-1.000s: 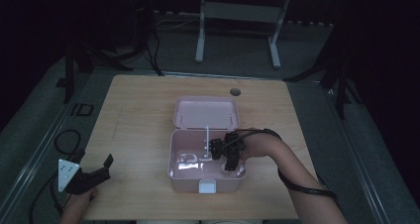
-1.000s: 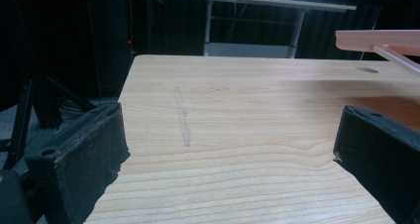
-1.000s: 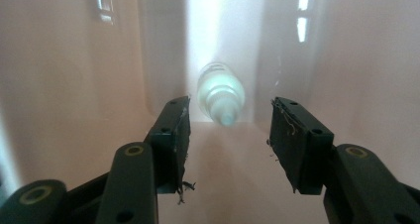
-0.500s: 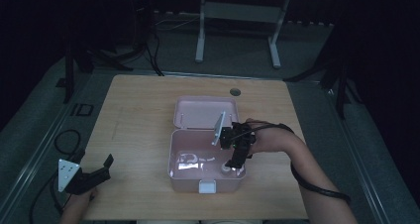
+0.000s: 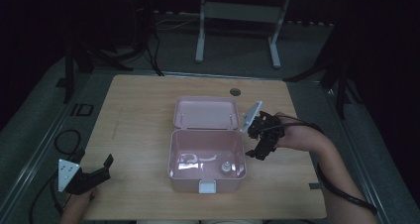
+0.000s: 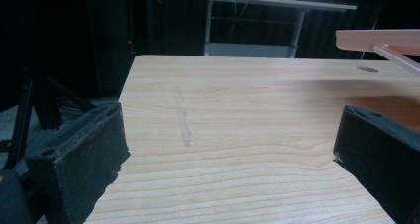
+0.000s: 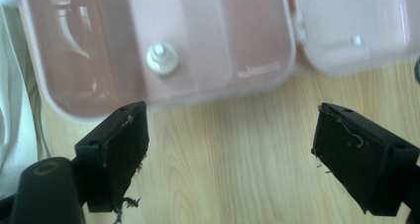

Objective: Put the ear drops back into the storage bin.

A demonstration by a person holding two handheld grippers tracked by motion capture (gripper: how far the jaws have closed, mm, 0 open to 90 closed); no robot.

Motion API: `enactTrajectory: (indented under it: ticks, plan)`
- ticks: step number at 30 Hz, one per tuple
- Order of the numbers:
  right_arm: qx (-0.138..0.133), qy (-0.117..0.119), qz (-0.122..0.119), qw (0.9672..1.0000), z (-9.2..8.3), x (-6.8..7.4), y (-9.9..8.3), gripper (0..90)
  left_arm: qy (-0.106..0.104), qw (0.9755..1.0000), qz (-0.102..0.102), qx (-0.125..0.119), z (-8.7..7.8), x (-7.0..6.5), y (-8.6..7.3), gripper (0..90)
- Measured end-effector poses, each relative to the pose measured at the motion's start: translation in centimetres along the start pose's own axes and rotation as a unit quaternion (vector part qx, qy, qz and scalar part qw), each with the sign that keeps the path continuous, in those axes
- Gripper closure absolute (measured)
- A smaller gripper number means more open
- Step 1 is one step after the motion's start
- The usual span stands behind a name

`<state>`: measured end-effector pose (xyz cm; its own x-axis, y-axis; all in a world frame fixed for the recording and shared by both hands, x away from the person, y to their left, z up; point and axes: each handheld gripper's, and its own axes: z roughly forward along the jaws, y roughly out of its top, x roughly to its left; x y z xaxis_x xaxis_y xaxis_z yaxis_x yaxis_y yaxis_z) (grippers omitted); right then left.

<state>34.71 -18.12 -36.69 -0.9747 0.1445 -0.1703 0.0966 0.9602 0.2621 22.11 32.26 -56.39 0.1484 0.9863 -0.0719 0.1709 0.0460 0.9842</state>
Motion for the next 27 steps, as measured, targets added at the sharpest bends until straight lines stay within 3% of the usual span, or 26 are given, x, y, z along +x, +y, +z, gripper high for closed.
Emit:
enactTrajectory:
  ticks: [7, 9, 15, 20, 25, 27]
  plan:
    - [-0.009, -0.017, 0.037, 0.9991, 0.5, -0.5, -2.9, 14.4, 0.001, 1.0000, 0.000, 0.002, 0.0, 0.0, 0.0, 0.4]
    - [-0.019, -0.030, 0.047, 0.9983, 1.0, -0.7, -3.7, 14.6, 0.001, 1.0000, 0.000, 0.002, 0.0, 0.0, 0.0, 0.4]
    - [-0.032, -0.033, 0.070, 0.9965, 3.2, -0.8, -5.8, 14.7, 0.001, 1.0000, -0.001, 0.002, 0.0, 0.0, 0.0, 0.4]
    - [-0.076, -0.033, 0.108, 0.9906, 5.3, -0.7, -7.8, 14.7, 0.001, 1.0000, 0.000, 0.001, 0.0, 0.0, 0.0, 0.4]
    - [-0.088, -0.039, 0.136, 0.9860, 7.2, -0.2, -9.9, 14.7, 0.001, 1.0000, -0.001, 0.003, 0.0, 0.0, 0.0, 0.4]
    - [-0.096, -0.031, 0.150, 0.9836, 7.9, 0.0, -10.6, 14.5, 0.002, 1.0000, 0.000, 0.003, 0.0, 0.0, 0.0, 0.4]
